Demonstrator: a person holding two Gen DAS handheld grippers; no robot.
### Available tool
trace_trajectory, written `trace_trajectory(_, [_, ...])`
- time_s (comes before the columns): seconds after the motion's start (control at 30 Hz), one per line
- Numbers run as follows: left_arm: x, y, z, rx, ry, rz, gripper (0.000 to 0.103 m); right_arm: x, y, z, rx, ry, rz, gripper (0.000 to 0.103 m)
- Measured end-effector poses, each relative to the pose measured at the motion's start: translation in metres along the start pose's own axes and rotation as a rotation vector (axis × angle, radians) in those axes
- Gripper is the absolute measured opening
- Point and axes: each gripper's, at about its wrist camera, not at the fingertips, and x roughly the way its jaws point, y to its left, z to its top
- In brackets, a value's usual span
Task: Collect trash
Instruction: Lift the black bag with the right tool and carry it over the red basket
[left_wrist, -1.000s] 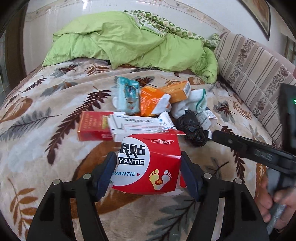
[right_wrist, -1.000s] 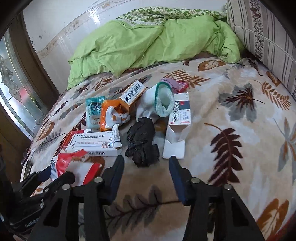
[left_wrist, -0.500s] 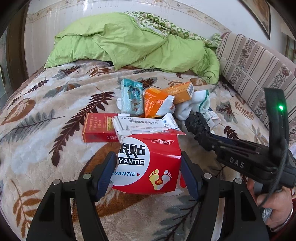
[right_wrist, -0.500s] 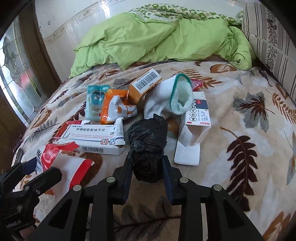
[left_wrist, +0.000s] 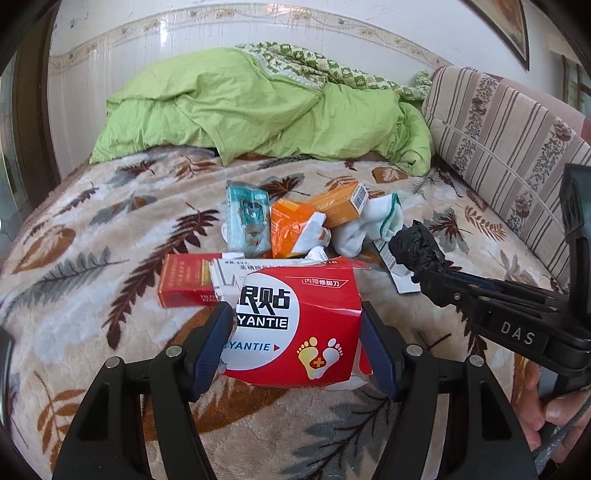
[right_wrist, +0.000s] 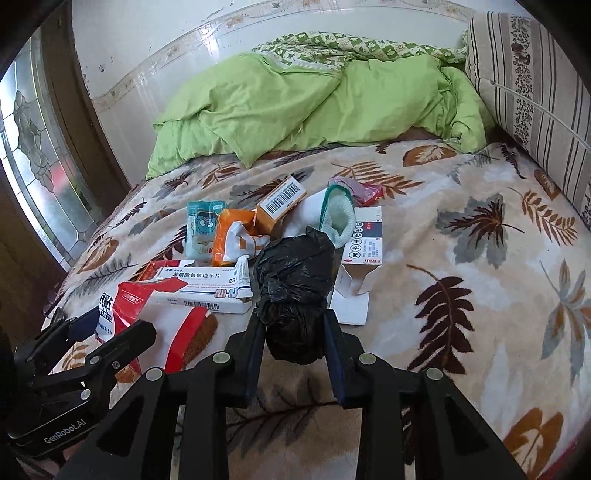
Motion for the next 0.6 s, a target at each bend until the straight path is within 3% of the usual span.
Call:
trace_trajectory(0.33, [-0.009, -0.005, 0.002, 0.038, -0.041, 0.073, 0.068, -0.017, 0.009, 0.001, -0.043, -0.034, -0.019, 0.032])
trace_trajectory(0.6, [-0.011, -0.001, 0.001, 0.032, -0.047, 0.087, 0.068, -0.023, 0.012, 0.0, -0.053, -0.042, -0.029, 0.032])
